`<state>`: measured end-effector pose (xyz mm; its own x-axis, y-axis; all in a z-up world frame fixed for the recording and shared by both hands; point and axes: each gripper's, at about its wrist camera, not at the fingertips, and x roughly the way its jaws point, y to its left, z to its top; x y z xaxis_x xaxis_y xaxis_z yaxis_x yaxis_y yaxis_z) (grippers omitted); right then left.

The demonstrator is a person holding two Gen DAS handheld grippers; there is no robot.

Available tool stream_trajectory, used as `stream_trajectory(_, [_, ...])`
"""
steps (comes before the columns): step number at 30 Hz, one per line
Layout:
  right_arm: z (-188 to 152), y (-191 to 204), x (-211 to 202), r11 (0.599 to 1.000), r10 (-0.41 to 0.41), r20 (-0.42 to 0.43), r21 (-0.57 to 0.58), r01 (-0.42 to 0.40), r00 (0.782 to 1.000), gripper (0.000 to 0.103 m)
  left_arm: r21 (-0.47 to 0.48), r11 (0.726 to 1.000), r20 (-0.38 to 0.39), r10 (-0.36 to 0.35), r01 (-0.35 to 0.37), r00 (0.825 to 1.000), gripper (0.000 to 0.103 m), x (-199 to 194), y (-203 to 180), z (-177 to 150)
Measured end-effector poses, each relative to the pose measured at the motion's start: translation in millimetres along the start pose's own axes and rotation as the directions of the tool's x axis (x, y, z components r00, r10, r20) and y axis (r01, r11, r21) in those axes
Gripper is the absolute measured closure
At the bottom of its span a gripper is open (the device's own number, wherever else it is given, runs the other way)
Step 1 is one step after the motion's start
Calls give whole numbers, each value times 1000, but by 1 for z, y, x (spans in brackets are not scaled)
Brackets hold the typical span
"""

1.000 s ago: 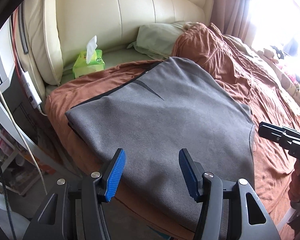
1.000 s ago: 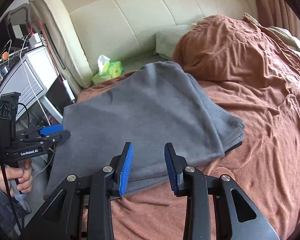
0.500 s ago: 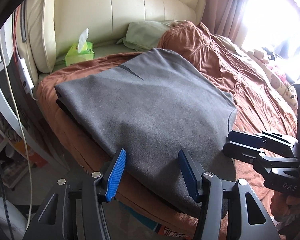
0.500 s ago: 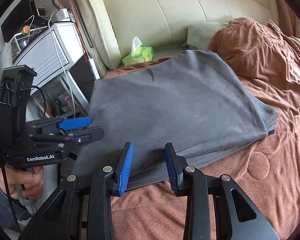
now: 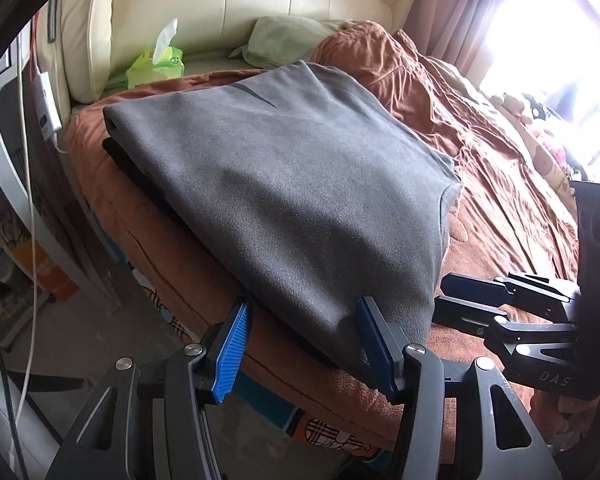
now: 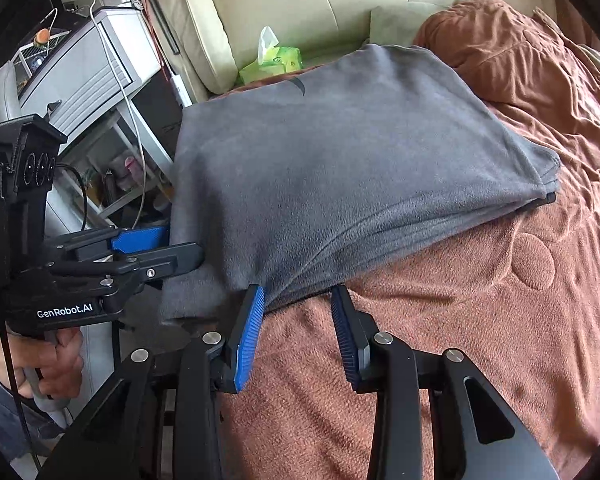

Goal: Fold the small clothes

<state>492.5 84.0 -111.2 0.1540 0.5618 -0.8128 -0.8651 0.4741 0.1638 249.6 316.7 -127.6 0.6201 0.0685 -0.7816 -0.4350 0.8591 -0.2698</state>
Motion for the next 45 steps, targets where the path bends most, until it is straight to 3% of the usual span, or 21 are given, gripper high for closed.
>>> stream_trajectory(9, [-13, 6, -38, 998, -53, 19, 37, 52, 998, 70, 26, 1000, 9, -13, 12, 1000, 47, -25, -13, -20])
stream_trajectory(12, [-20, 8, -62, 995, -72, 29, 65, 70, 997, 54, 37, 999, 19, -14, 13, 1000, 47, -36, -19, -21])
stream_trajectory(14, [-25, 11, -81, 992, -106, 60, 68, 102, 992, 35, 46, 999, 32, -7, 6, 999, 46, -43, -24, -21])
stream_trajectory(16, [-32, 13, -101, 988, -142, 89, 80, 135, 986, 25, 48, 999, 47, -12, 10, 999, 38, -51, -29, -22])
stream_trajectory(21, [-52, 20, -142, 967, -247, 122, 98, 236, 961, 16, 85, 996, 120, 11, -21, 993, 3, -76, -53, -29])
stream_trajectory(26, [-71, 34, -187, 946, -314, 163, 136, 294, 935, 0, 134, 991, 165, -33, 10, 986, 0, -98, -77, -34])
stream_trajectory(45, [-169, 85, -332, 871, -473, 265, 286, 400, 840, 0, 279, 957, 266, -151, 74, 952, 0, -195, -154, -67])
